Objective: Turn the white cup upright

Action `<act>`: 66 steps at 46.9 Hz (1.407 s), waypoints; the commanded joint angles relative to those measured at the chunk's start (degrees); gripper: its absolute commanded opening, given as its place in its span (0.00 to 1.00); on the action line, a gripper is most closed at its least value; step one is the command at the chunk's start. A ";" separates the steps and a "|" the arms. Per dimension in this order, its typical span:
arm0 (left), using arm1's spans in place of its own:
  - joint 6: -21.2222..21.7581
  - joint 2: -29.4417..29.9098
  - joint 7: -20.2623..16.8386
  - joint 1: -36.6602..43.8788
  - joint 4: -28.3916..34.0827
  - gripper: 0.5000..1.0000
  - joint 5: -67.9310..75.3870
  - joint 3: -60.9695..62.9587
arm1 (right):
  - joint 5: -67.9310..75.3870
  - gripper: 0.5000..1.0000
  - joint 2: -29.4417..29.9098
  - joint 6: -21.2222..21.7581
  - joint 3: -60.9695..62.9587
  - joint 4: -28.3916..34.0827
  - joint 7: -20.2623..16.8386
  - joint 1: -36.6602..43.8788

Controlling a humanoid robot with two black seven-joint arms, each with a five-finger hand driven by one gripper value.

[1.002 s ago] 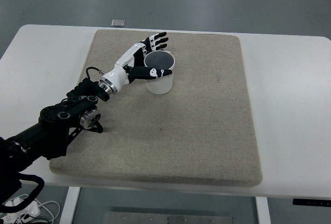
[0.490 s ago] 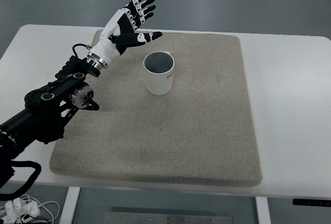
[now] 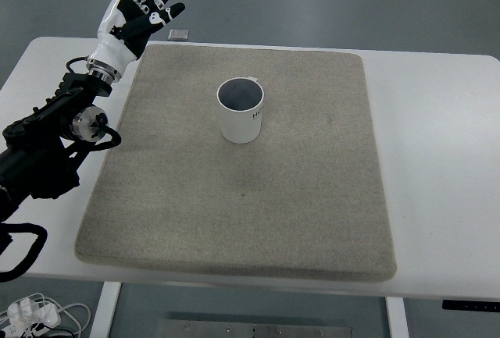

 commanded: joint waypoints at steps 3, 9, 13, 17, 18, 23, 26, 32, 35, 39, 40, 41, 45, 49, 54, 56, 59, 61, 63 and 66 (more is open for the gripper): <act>-1.78 -0.01 0.00 -0.08 0.16 0.99 -6.97 0.25 | 0.00 0.90 0.00 0.00 0.08 -0.02 0.01 0.01; -1.87 -0.10 0.00 -0.61 0.16 0.99 -12.86 -0.62 | 0.00 0.90 0.00 0.00 0.25 0.07 0.01 0.01; -1.17 -0.19 5.19 -1.14 0.78 0.99 -17.34 -0.54 | -0.09 0.90 0.00 0.00 -0.01 -0.02 0.01 0.01; -0.90 -0.36 8.45 -2.02 2.53 0.99 -19.11 -0.54 | -0.18 0.90 0.00 0.18 0.25 0.07 -0.34 0.01; -0.90 -0.36 9.15 -2.19 2.97 0.99 -19.20 -0.62 | -0.09 0.90 0.00 0.26 0.16 0.07 -0.34 0.01; 0.06 -1.06 13.01 -3.68 5.35 0.99 -20.25 -0.63 | 0.00 0.90 0.00 0.53 0.25 0.25 -0.34 0.01; 1.47 -1.50 17.23 -4.56 6.40 0.99 -21.92 -0.71 | 0.00 0.90 0.00 0.53 0.25 0.33 -0.26 0.01; 4.11 -1.77 24.35 -6.15 7.55 0.99 -28.85 -0.63 | -0.09 0.90 0.00 0.53 0.08 0.33 -0.34 0.01; 4.64 -1.77 27.26 -6.50 7.55 0.99 -31.14 -0.63 | -0.09 0.90 0.00 0.53 0.08 0.33 -0.34 0.01; 4.81 -1.86 28.76 -6.50 7.55 0.99 -31.77 -0.71 | 0.00 0.90 0.00 0.62 0.16 0.33 -0.26 0.01; 4.90 -1.86 29.11 -6.50 7.55 0.99 -31.77 -0.71 | 0.08 0.90 0.00 0.62 0.16 0.33 -0.26 0.01; 4.90 -1.94 29.37 -6.41 7.55 0.99 -31.85 -0.71 | 0.09 0.90 0.00 0.62 0.25 0.33 -0.26 0.01; 4.81 -1.94 29.64 -6.41 7.55 0.99 -32.12 -1.24 | 0.35 0.90 0.00 0.62 0.51 0.33 -0.17 0.01; 4.81 -2.12 30.25 -6.24 7.55 0.99 -33.26 -2.47 | 0.61 0.90 0.00 0.62 0.60 0.33 -0.08 0.01; 4.55 -2.82 31.13 -6.06 7.90 0.99 -33.96 -2.56 | 0.61 0.90 0.00 0.62 0.60 0.33 0.01 0.01; 4.46 -2.91 31.13 -6.06 8.25 0.99 -33.88 -2.56 | 0.61 0.90 0.00 0.70 0.60 0.33 0.01 0.01; 4.20 -3.52 31.13 -6.06 8.95 0.99 -33.96 -2.56 | 0.61 0.90 0.00 0.70 0.60 0.42 0.01 0.01; 4.20 -3.88 31.13 -6.06 9.65 0.99 -33.96 -2.56 | 0.61 0.90 0.00 0.70 0.60 0.51 0.01 0.01; 4.20 -4.14 31.13 -6.06 10.18 0.99 -33.96 -2.65 | 0.70 0.90 0.00 0.70 0.60 0.60 0.01 0.01; 4.20 -4.41 31.13 -5.97 10.45 0.99 -34.05 -3.08 | 0.70 0.90 0.00 0.70 0.69 0.60 0.01 0.01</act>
